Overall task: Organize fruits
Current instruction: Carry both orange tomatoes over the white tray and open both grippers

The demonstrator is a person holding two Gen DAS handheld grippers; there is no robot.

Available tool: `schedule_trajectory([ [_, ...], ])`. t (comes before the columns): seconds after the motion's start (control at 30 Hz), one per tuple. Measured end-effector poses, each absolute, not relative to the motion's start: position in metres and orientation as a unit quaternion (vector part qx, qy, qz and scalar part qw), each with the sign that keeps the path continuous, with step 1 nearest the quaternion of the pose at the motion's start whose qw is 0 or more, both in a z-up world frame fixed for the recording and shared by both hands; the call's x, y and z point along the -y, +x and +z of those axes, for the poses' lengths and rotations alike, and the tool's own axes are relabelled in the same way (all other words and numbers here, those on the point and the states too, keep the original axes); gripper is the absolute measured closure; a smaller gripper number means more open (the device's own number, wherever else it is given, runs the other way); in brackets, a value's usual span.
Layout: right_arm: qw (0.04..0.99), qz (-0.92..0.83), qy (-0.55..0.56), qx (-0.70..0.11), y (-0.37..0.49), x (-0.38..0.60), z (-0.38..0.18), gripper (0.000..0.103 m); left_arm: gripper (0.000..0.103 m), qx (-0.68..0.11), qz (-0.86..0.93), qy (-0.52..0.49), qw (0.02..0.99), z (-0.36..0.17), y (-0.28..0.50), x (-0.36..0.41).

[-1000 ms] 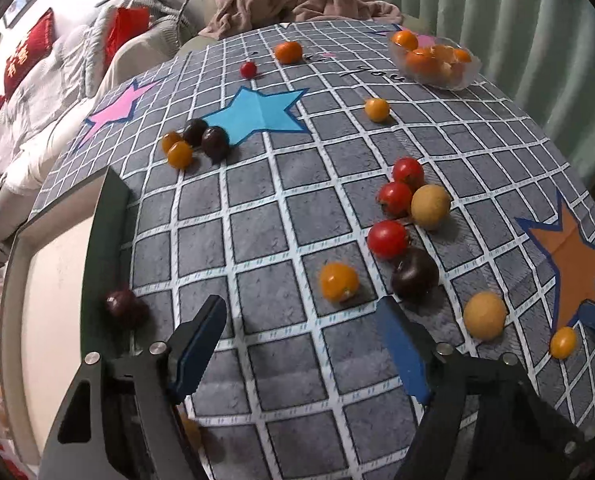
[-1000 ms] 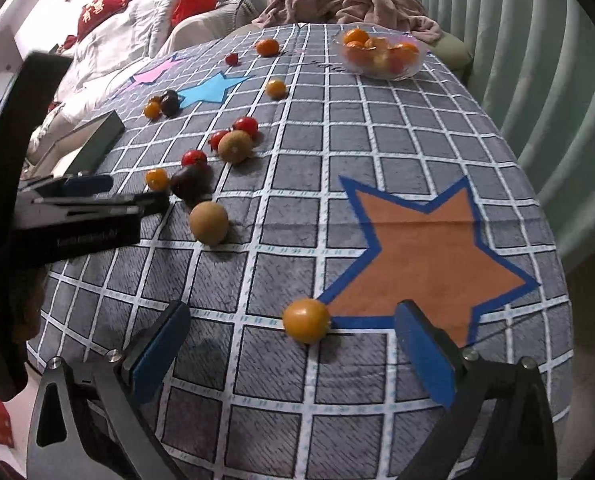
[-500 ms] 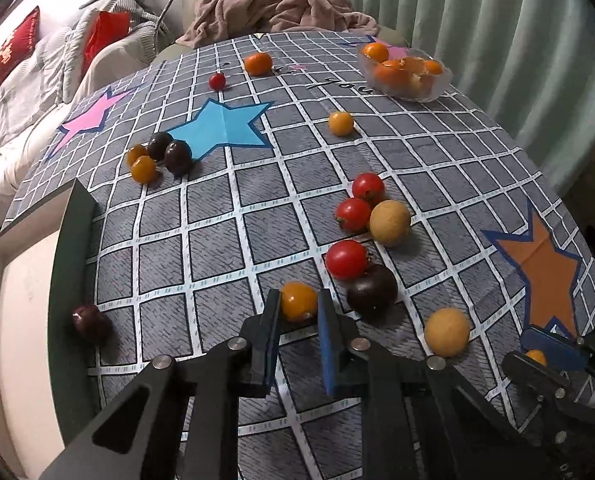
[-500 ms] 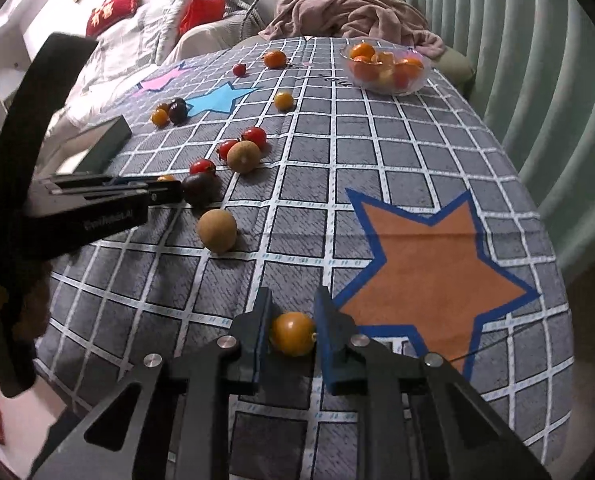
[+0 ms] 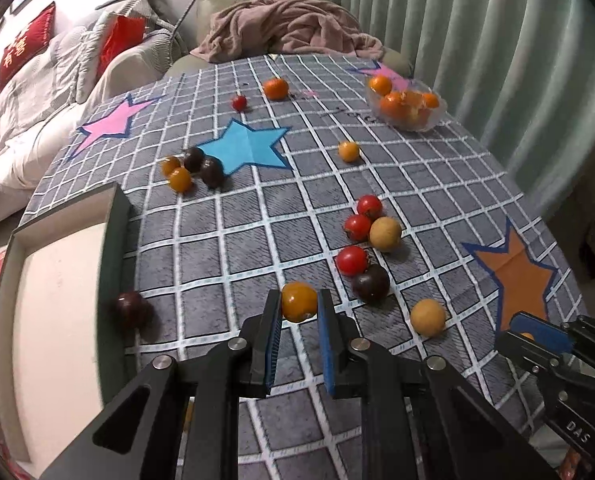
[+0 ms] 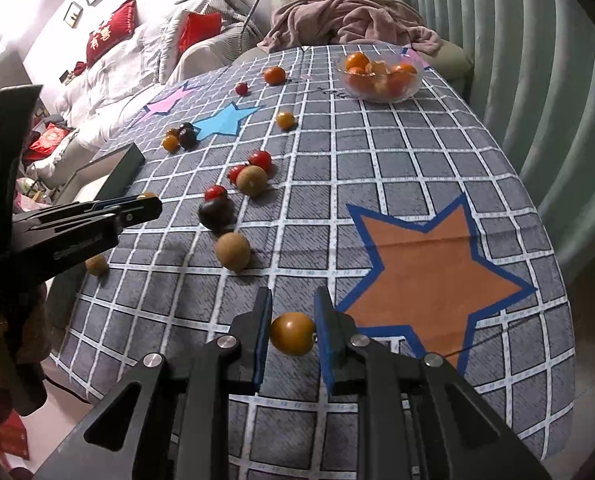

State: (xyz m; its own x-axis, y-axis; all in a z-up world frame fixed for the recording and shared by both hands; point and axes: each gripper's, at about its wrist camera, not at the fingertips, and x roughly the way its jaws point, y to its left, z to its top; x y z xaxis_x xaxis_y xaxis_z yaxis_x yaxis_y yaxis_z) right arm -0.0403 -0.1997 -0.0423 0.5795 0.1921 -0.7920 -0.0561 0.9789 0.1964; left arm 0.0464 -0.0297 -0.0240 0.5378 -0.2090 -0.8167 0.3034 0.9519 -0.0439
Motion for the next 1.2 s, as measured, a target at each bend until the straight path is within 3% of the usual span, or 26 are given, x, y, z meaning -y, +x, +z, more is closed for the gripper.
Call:
schedule_trajectory([
  [0.63,0.886,0.163,0.055,-0.431,0.001,0.116,0.022,0.079,0.084,-0.414,-0.059,0.014,0.908,0.028,0.034,-0.086],
  [0.93,0.869,0.227,0.036,-0.438,0.049,0.037,0.039,0.079,0.084,-0.426,0.006,-0.001,0.904,0.012,0.050,-0.147],
  [1.2,0.839,0.267,0.021,-0.474,0.096,-0.034,0.019,0.080,0.084,-0.450,0.032,0.006,0.892,-0.015,0.073,-0.171],
])
